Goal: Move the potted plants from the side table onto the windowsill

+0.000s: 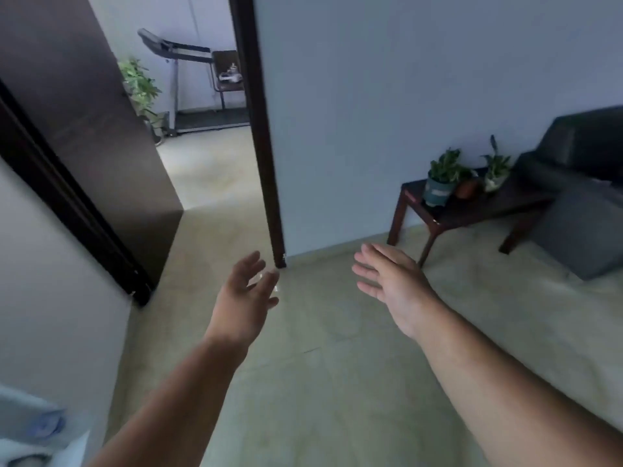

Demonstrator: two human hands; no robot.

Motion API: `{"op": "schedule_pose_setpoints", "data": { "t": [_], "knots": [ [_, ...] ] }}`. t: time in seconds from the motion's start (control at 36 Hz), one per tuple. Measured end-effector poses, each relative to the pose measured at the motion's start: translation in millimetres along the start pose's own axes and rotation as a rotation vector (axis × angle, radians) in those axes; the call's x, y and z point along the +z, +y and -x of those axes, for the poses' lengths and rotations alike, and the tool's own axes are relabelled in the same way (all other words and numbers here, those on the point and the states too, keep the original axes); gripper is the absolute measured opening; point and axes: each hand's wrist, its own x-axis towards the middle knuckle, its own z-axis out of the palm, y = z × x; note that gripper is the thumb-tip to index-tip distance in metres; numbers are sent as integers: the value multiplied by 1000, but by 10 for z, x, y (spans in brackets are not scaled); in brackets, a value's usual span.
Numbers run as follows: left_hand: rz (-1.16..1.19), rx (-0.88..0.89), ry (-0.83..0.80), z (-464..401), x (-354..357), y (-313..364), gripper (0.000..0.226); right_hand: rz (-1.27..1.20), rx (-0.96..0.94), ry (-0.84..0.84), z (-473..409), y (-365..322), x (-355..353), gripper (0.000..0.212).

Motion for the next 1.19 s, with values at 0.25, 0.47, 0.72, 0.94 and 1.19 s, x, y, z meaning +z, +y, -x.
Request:
{"op": "schedule_pose_setpoints", "data": {
  "t": [0.25, 0.47, 0.72, 0.94, 1.19],
  "knots": [
    [14, 5, -253, -263, 2410, 316, 49, -87, -46, 277, -386, -417, -2256, 41],
    [-43, -13, -394, -594, 3702, 452, 36, -133, -30, 435, -739, -528, -3312, 48],
    [-25, -19, -488, -1447, 4884, 456, 32, -125, -45, 545, -1574, -769, -4130, 45],
    [-58, -32, -557, -2407, 5825, 529, 51, -105, -32, 606, -2511, -1162, -4680, 46],
    [-39, -79, -565, -3055, 6849, 547, 52, -97, 22, 628, -3374, -1301, -5387, 43]
  ]
}}
